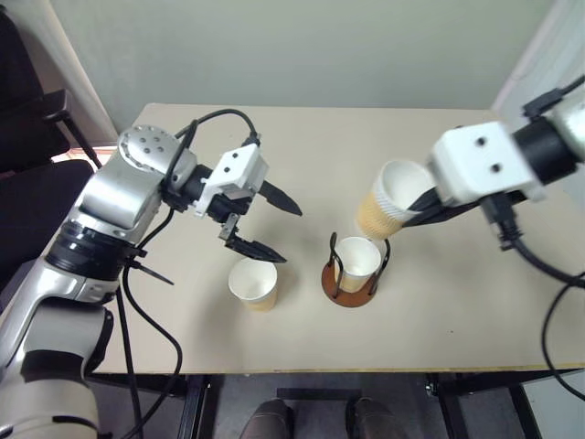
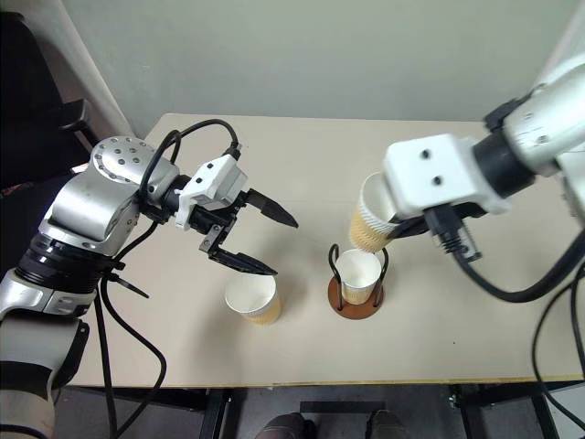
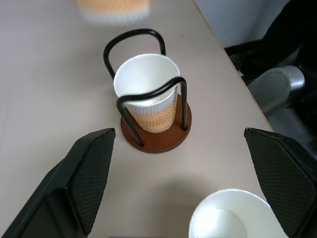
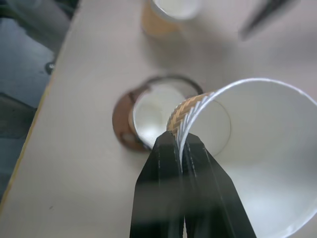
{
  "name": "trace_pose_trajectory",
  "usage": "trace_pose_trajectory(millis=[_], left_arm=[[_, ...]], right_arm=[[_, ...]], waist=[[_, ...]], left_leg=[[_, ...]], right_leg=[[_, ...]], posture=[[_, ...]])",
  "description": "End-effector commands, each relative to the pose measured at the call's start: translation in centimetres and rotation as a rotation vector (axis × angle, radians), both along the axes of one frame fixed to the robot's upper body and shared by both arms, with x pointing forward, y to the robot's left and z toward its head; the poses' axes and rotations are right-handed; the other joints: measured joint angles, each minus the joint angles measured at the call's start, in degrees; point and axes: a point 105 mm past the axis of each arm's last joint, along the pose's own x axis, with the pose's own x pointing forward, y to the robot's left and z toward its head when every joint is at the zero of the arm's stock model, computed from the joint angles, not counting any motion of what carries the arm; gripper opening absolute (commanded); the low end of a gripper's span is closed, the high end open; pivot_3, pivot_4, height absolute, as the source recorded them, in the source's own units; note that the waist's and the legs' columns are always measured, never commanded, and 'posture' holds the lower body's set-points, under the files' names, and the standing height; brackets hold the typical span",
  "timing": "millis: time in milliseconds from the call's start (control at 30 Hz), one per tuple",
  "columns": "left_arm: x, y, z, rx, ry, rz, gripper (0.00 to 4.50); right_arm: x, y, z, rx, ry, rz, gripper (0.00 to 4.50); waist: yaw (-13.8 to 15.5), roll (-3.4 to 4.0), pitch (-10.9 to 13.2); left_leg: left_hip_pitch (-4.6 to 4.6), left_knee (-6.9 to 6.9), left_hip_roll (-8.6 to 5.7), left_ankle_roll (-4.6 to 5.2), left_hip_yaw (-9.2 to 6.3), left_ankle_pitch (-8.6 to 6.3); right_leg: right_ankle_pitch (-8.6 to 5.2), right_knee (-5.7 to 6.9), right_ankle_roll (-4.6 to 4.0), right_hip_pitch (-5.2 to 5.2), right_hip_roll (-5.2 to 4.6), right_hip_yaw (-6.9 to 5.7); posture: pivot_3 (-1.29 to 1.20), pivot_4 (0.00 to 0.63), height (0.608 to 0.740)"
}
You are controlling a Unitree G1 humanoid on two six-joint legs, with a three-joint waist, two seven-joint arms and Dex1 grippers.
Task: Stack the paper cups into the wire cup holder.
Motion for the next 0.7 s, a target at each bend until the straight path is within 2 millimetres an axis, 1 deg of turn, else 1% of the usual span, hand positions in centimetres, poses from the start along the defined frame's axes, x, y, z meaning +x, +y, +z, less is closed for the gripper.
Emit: trace_pose_trajectory(millis=[33, 200, 300, 500, 700], left_arm=[[-0.5, 0.0, 1.1, 0.001, -0.031, -0.046, 4.50], [-0.7, 0.1, 1.2, 0.001, -0.032, -0.045, 4.50], [-0.7, 0.1, 1.3, -0.003, -0.034, -0.041, 4.50], [-0.5, 0.3, 1.5, -0.003, -0.045, -0.028, 4.50], [-0.5, 0.3, 1.5, -0.004, -0.047, -0.030, 4.50]], right_arm=[[0.7, 0.1, 0.3, -0.025, -0.046, 0.015, 0.03], [1.2, 0.3, -0.7, -0.048, -0.044, 0.038, 0.03], [1.1, 0.2, -1.7, -0.071, -0.021, 0.050, 0.03], [0.8, 0.5, -2.3, -0.079, -0.004, 0.073, 0.03], [1.1, 0.5, -3.7, -0.119, -0.005, 0.085, 0.03]], waist=[[0.0, 0.00, 0.0], [0.0, 0.00, 0.0], [0.0, 0.00, 0.0], [0.0, 0.01, 0.0], [0.0, 0.01, 0.0]], left_leg=[[-0.01, -0.01, 0.00, 0.00, 0.00, 0.00], [-0.03, -0.12, -0.01, 0.00, 0.01, 0.00], [-0.02, -0.19, -0.01, -0.02, 0.01, 0.01], [-0.02, -0.20, 0.00, -0.04, 0.03, 0.02], [-0.02, -0.18, 0.00, -0.04, 0.02, 0.02]], right_leg=[[0.00, -0.02, -0.01, 0.00, 0.00, 0.00], [-0.03, -0.06, -0.04, -0.04, -0.01, 0.00], [-0.04, -0.07, -0.07, -0.06, -0.01, 0.00], [-0.04, -0.05, -0.08, -0.08, -0.01, 0.01], [-0.04, -0.04, -0.08, -0.07, -0.01, 0.01]], posture=[[0.00, 0.150, 0.740], [0.00, 0.150, 0.740], [0.00, 0.150, 0.740], [0.00, 0.150, 0.740], [0.00, 0.150, 0.740]])
